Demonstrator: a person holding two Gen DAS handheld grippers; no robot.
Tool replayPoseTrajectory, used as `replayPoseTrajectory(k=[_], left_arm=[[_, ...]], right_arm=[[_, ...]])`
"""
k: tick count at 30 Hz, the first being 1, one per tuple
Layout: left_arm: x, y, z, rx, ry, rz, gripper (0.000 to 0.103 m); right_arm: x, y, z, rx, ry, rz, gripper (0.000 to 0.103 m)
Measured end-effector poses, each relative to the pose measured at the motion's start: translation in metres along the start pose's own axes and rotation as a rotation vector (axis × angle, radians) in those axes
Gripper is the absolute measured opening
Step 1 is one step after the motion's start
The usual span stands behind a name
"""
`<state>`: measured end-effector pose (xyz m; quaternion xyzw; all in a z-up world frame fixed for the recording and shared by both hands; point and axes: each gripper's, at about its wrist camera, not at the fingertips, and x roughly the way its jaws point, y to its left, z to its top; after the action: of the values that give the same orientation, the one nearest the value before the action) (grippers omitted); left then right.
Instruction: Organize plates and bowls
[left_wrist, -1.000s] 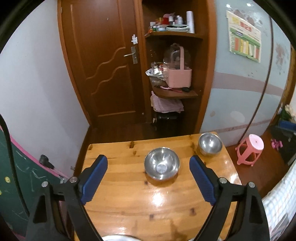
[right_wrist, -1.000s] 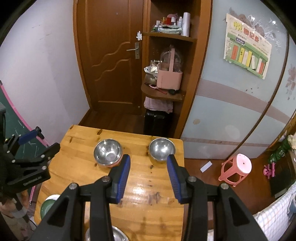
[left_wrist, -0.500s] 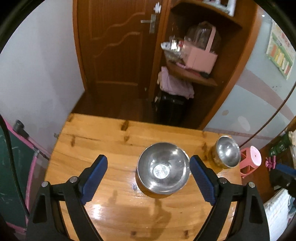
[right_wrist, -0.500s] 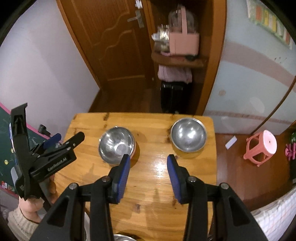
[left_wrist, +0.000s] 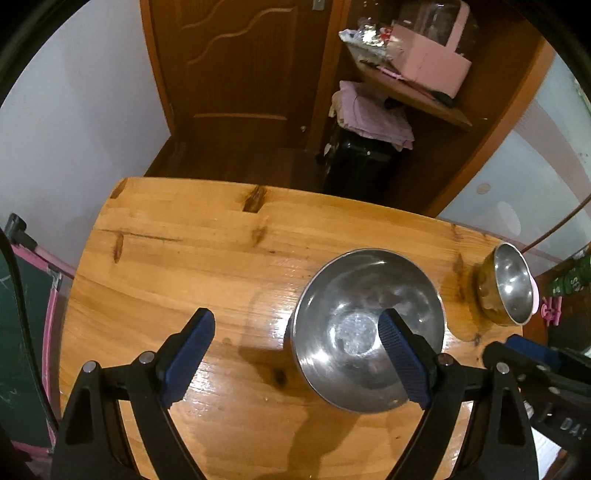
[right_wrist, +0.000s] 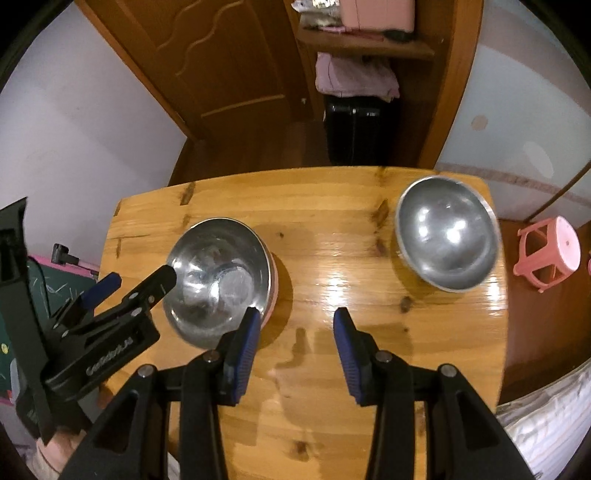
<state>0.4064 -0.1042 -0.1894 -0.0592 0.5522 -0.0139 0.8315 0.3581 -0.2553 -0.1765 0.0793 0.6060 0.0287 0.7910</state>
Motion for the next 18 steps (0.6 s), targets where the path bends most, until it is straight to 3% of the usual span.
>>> replayPoseTrajectory(k=[5,11,13,15,17,18], left_arm=[[0.015,0.004,0.0,0.008,0.023,-0.004,0.083],[0.03,0.009,-0.001,-0.003,0.059,-0.044,0.065],[0.033,0.011,-0.001,-0.001,0.068,-0.054,0.056],[0.037,0.011,-0.001,0.002,0.088,-0.068,0.036],[0.042,0.012,-0.001,0.003,0.108,-0.078,0.021],[0.044,0.012,-0.002,0.004,0.12,-0.079,0.012]], right_arm=[[0.027,-0.001,0.009,0.056,0.025,0.021,0.041],[0.048,0.002,0.012,0.082,0.049,0.028,0.041],[0.053,0.003,0.011,0.083,0.053,0.029,0.041],[0.056,0.004,0.011,0.078,0.053,0.024,0.036],[0.06,0.006,0.01,0.075,0.063,0.03,0.019],[0.061,0.007,0.01,0.077,0.071,0.041,0.017]])
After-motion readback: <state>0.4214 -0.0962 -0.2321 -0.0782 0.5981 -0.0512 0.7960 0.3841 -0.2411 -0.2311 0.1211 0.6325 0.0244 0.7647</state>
